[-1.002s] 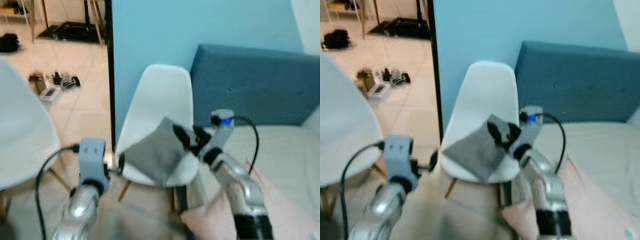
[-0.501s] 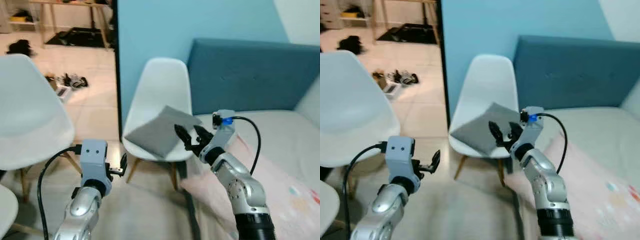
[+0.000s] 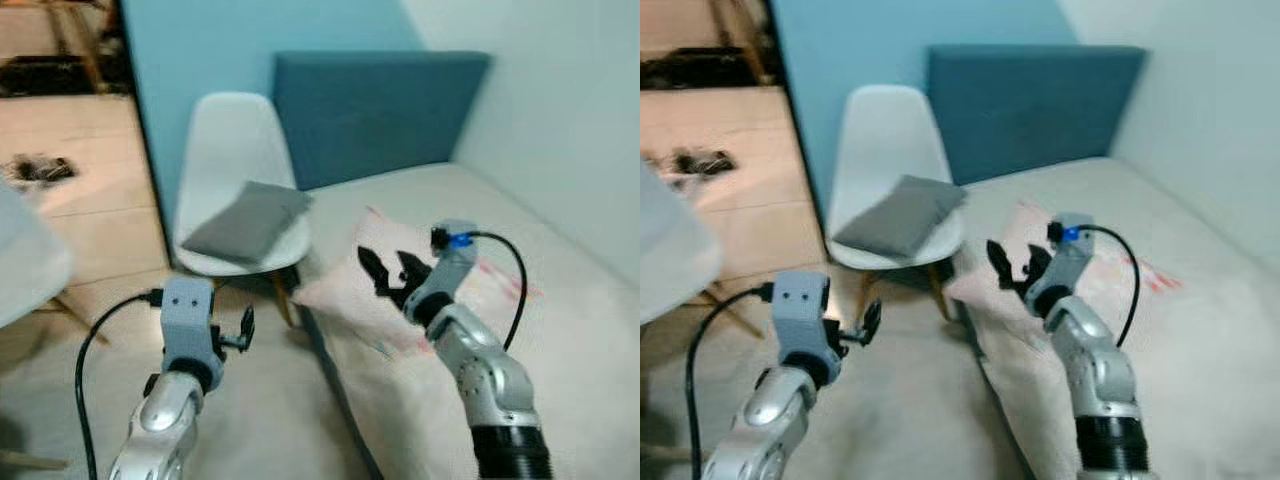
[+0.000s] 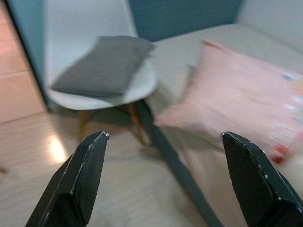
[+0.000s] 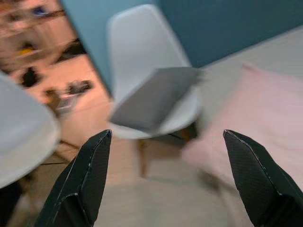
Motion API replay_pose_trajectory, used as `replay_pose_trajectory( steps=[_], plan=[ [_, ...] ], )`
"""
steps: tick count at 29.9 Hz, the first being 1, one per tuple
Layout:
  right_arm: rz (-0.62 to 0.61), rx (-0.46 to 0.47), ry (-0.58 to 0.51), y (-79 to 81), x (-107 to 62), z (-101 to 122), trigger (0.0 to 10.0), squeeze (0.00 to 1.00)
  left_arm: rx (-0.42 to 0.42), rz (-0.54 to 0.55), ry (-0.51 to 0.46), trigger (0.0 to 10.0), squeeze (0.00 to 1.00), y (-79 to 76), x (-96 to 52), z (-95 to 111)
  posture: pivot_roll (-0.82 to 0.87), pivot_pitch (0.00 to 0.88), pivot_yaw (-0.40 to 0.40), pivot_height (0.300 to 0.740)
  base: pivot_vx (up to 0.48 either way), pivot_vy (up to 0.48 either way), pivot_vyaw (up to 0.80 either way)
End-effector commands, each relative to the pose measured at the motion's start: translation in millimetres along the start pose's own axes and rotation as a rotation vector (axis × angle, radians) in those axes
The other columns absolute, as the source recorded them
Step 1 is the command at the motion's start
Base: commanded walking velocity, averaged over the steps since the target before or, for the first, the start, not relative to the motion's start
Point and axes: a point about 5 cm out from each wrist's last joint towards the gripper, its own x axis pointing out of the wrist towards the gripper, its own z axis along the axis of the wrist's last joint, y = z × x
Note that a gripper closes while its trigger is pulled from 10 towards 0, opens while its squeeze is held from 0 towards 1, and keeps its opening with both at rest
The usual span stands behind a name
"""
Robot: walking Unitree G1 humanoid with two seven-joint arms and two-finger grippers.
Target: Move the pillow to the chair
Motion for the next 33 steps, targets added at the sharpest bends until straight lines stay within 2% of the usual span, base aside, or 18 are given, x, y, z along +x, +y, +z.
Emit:
replay_pose_trajectory(
  steps=[1, 14, 33],
  plan=[
    [-0.019, 0.005, 0.02, -0.2, 0.5, -5, 10.0, 0.0, 0.018, 0.013, -0.002, 10.0, 0.0, 3.7, -0.8, -1, -0.06, 0.0, -0.117, 0.74, 0.0, 0.0, -0.77],
    [-0.116, -0.01, 0.035, -9.4, -1.8, -8, 10.0, 0.0, 0.085, 0.035, -0.049, 10.0, 0.0, 14.1, 5.8, 5, -0.07, 0.0, -0.111, 0.74, 0.0, 0.0, -0.77],
    [-0.153, -0.02, 0.055, -11.7, -2.0, -10, 10.0, 0.0, 0.101, 0.033, -0.087, 10.0, 0.0, 15.0, 9.5, 9, -0.07, 0.0, -0.113, 0.74, 0.0, 0.0, -0.76]
  ],
)
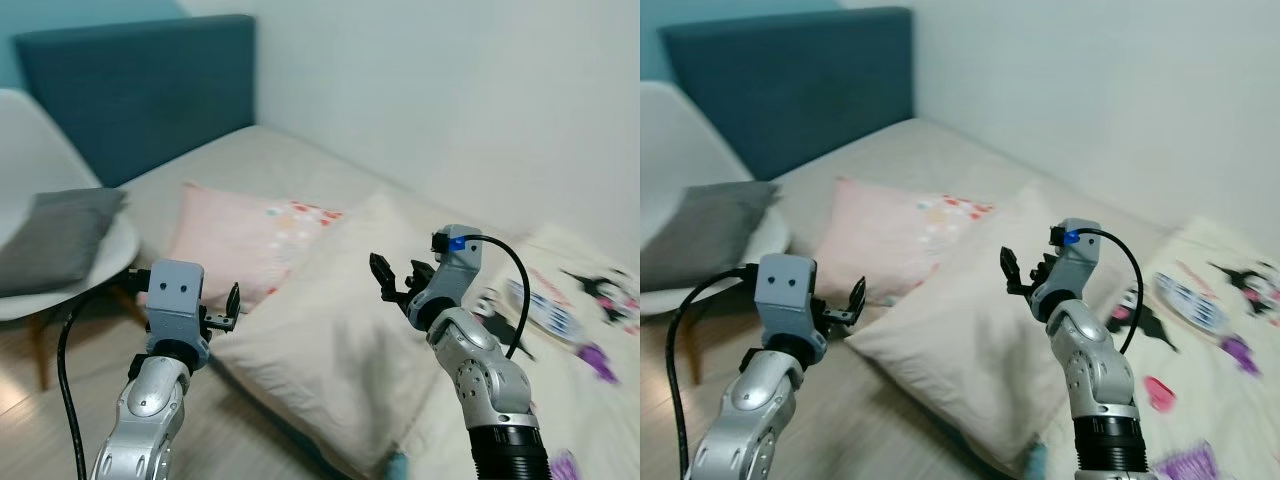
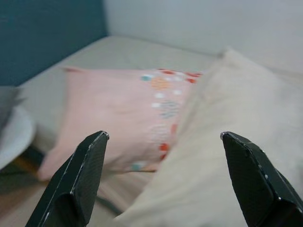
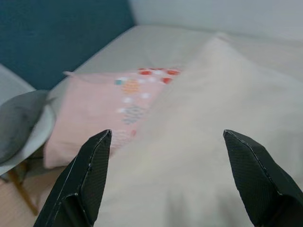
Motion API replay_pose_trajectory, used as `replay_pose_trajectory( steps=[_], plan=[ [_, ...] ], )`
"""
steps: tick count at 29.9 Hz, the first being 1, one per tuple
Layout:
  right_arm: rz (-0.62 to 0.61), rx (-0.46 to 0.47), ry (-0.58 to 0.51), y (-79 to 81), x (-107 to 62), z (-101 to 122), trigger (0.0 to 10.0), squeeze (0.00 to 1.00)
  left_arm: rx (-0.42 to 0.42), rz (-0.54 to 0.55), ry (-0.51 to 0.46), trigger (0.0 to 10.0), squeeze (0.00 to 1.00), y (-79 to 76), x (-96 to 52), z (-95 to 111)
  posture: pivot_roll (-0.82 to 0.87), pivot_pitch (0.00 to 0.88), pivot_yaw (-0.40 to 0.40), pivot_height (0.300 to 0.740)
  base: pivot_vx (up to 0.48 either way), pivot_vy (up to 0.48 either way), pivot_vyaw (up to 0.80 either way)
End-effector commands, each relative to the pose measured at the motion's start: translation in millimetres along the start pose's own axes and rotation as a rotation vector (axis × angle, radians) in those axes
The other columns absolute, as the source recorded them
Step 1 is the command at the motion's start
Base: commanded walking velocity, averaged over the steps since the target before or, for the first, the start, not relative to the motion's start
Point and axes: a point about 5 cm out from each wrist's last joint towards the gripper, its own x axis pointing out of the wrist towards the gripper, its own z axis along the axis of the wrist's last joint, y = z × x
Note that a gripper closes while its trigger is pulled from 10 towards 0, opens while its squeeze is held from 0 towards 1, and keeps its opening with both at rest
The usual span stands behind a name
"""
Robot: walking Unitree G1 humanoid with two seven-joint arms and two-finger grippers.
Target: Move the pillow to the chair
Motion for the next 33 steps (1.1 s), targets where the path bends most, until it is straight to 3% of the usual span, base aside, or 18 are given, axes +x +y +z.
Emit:
replay_pose_trajectory(
  steps=[1, 18, 23, 33],
  plan=[
    [-0.023, 0.005, 0.01, -4.9, -1.1, -1, 10.0, 0.0, 0.007, -0.003, 0.008, 10.0, 0.0, -0.3, 1.1, -3, -0.07, 0.0, -0.113, 0.74, 0.0, 0.0, -0.76],
    [0.003, -0.007, 0.019, -1.8, 0.9, 1, 10.0, 0.0, 0.027, 0.039, -0.001, 10.0, 0.0, 11.2, 4.8, -1, -0.07, 0.0, -0.118, 0.74, 0.0, 0.0, -0.76],
    [0.131, -0.143, 0.035, 10.6, 0.6, 0, 10.0, 0.0, 0.069, 0.093, 0.015, 10.0, 0.0, 21.2, 5.6, -4, -0.08, 0.0, -0.117, 0.74, 0.049, 0.0, 0.0],
    [0.169, -0.182, 0.061, 10.3, -0.9, -3, 10.0, 0.0, 0.08, 0.106, 0.022, 10.0, 0.0, 27.3, 4.0, -6, -0.08, 0.0, -0.118, 0.74, 0.297, 0.0, 0.0]
  ],
)
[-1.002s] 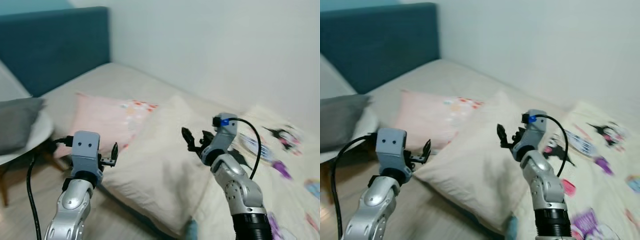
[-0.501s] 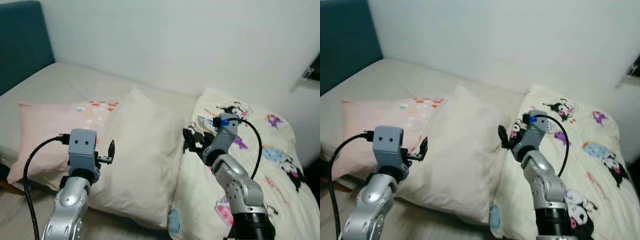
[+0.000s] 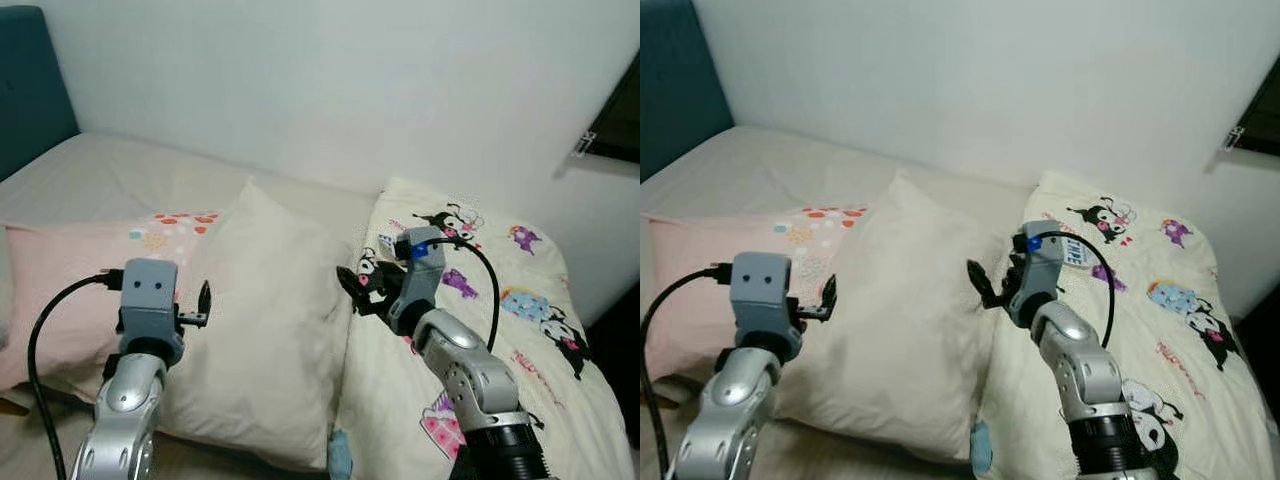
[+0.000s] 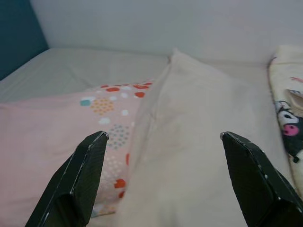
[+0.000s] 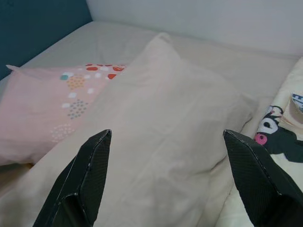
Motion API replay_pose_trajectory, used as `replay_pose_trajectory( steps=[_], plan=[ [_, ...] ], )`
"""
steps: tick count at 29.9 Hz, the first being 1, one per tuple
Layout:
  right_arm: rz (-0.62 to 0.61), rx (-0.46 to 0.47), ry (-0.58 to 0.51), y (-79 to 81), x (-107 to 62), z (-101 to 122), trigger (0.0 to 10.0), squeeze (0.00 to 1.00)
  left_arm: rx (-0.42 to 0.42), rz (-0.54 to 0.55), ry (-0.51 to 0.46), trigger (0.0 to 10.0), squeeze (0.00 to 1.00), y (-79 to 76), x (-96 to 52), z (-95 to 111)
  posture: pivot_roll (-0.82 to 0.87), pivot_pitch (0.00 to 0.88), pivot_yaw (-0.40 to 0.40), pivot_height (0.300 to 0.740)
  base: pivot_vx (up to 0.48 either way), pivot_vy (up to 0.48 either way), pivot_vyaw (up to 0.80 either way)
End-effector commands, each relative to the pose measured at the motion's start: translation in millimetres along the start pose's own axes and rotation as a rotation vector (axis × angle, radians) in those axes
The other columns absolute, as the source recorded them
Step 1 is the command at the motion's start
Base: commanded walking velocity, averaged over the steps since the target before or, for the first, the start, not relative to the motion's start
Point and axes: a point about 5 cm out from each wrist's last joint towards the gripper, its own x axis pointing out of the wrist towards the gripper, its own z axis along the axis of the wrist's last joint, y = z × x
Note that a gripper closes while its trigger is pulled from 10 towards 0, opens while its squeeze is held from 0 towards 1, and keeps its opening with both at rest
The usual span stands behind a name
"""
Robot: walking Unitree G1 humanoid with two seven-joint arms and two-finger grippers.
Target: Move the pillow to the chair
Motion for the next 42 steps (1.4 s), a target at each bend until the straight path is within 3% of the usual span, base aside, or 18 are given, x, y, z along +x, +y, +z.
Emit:
replay_pose_trajectory(
  steps=[1, 15, 30, 35, 39, 42],
  plan=[
    [-0.017, -0.019, 0.002, -4.8, -2.6, 0, 10.0, 0.0, 0.023, -0.013, 0.009, 10.0, 0.0, -1.0, -0.4, -2, -0.08, 0.0, -0.118, 0.74, 0.319, 0.0, 0.0],
    [-0.005, -0.007, 0.02, -6.1, -2.5, -3, 10.0, 0.0, 0.015, -0.056, 0.045, 10.0, 0.0, -4.5, 0.0, -8, -0.08, 0.0, -0.116, 0.74, 0.235, 0.0, 0.0],
    [-0.167, -0.012, 0.113, -27.0, -3.9, -15, 10.0, 0.0, 0.123, -0.259, 0.307, 10.0, 0.0, -2.7, -7.0, -44, -0.08, 0.0, -0.115, 0.675, 0.0, 0.0, 0.0],
    [-0.18, -0.015, 0.115, -28.9, -4.9, -15, 10.0, 0.0, 0.124, -0.276, 0.32, 10.0, 0.0, -5.5, -4.3, -43, -0.08, 0.0, -0.114, 0.66, 0.0, 0.0, 0.0],
    [-0.185, -0.011, 0.115, -28.5, -5.0, -14, 10.0, 0.0, 0.095, -0.285, 0.286, 10.0, 0.0, -8.6, 5.3, -34, -0.08, 0.0, -0.113, 0.645, 0.0, 0.0, 0.0],
    [-0.188, -0.008, 0.113, -29.1, -4.9, -13, 10.0, 0.0, 0.118, -0.317, 0.264, 10.0, 0.0, -10.3, 9.5, -31, -0.09, 0.0, -0.112, 0.635, 0.0, 0.0, 0.0]
  ],
)
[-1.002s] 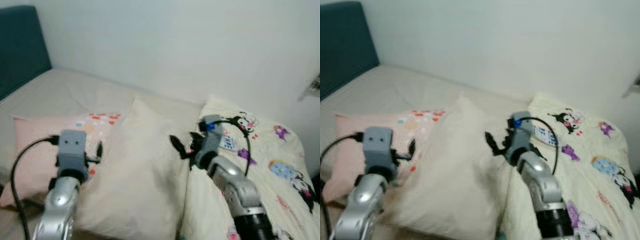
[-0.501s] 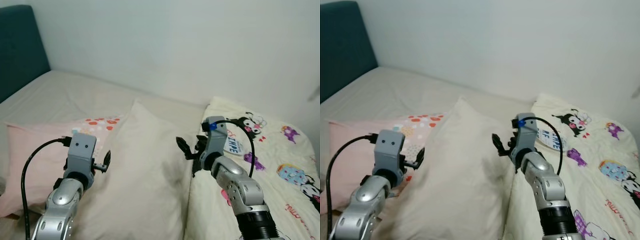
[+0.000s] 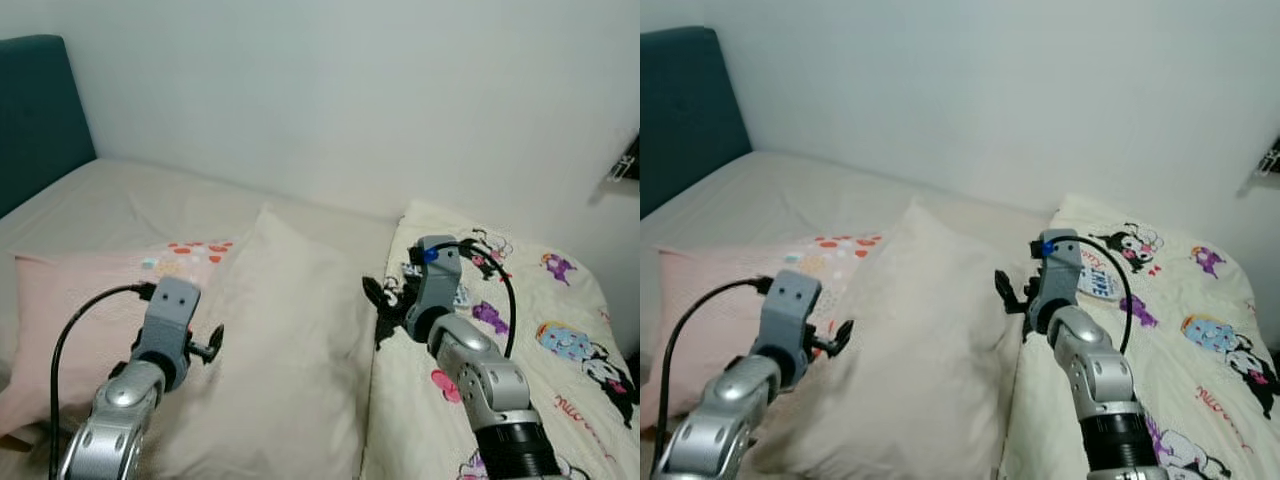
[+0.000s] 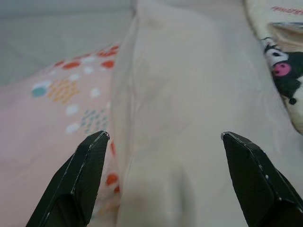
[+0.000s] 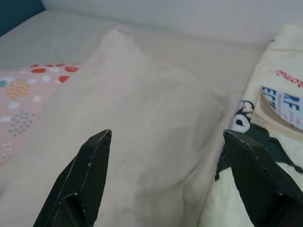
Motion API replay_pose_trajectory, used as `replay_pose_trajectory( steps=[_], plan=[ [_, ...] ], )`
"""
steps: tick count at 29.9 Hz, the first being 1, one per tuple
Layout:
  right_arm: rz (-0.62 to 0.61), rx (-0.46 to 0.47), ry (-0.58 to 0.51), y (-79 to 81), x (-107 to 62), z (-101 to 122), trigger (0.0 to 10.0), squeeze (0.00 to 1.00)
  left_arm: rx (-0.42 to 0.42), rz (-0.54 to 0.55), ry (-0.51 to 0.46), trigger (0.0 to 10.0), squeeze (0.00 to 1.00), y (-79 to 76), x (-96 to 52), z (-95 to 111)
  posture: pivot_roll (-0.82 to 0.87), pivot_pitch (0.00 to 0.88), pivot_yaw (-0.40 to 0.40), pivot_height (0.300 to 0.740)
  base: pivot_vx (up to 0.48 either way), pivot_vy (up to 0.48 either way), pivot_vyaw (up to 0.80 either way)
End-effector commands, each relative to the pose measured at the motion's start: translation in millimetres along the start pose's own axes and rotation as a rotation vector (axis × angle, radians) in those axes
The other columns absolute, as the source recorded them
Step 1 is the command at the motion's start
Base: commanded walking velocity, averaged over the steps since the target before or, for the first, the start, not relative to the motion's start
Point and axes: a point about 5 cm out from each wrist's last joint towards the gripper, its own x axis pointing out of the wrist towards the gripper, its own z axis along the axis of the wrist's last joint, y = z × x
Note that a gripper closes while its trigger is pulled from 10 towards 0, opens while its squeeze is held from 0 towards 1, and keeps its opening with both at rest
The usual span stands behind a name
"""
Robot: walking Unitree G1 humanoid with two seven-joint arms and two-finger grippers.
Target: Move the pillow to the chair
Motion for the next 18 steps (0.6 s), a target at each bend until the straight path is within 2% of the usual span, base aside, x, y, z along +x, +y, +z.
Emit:
replay_pose_trajectory(
  steps=[1, 10, 12, 13, 14, 17, 18],
  plan=[
    [-0.022, -0.004, 0.013, -6.0, -0.2, 0, 10.0, 0.0, 0.019, -0.042, 0.026, 10.0, 0.0, -2.4, 3.4, -9, -0.09, 0.0, -0.112, 0.63, 0.0, 0.0, 0.0],
    [-0.034, 0.0, -0.008, -14.7, -1.9, 8, 10.0, 0.0, 0.077, -0.036, 0.029, 10.0, 0.0, 6.7, 16.6, -14, -0.11, 0.0, -0.102, 0.605, 0.0, 0.0, 0.0],
    [-0.031, 0.005, -0.022, -16.4, -6.2, 10, 10.0, 0.0, 0.091, 0.027, 0.007, 10.0, 0.0, 19.4, 23.5, -7, -0.12, 0.0, -0.09, 0.595, 0.0, 0.0, 0.0],
    [-0.031, 0.005, -0.022, -16.4, -6.2, 10, 10.0, 0.0, 0.091, 0.027, 0.007, 10.0, 0.0, 19.4, 23.5, -7, -0.12, 0.0, -0.09, 0.595, 0.0, 0.0, 0.0],
    [-0.025, 0.019, -0.033, -16.8, -9.8, 11, 10.0, 0.0, 0.095, 0.077, -0.025, 10.0, 0.0, 29.2, 27.1, 2, -0.13, 0.0, -0.088, 0.585, 0.0, 0.0, 0.0],
    [-0.023, 0.023, -0.036, -16.5, -10.9, 11, 10.0, 0.0, 0.094, 0.085, -0.034, 10.0, 0.0, 31.0, 27.2, 4, -0.13, 0.0, -0.087, 0.58, 0.0, 0.0, 0.0],
    [-0.014, 0.028, -0.038, -15.3, -12.5, 10, 10.0, 0.0, 0.079, 0.107, -0.072, 10.0, 0.0, 36.5, 29.5, 13, -0.13, 0.0, -0.086, 0.575, 0.0, 0.0, 0.0]
  ],
)
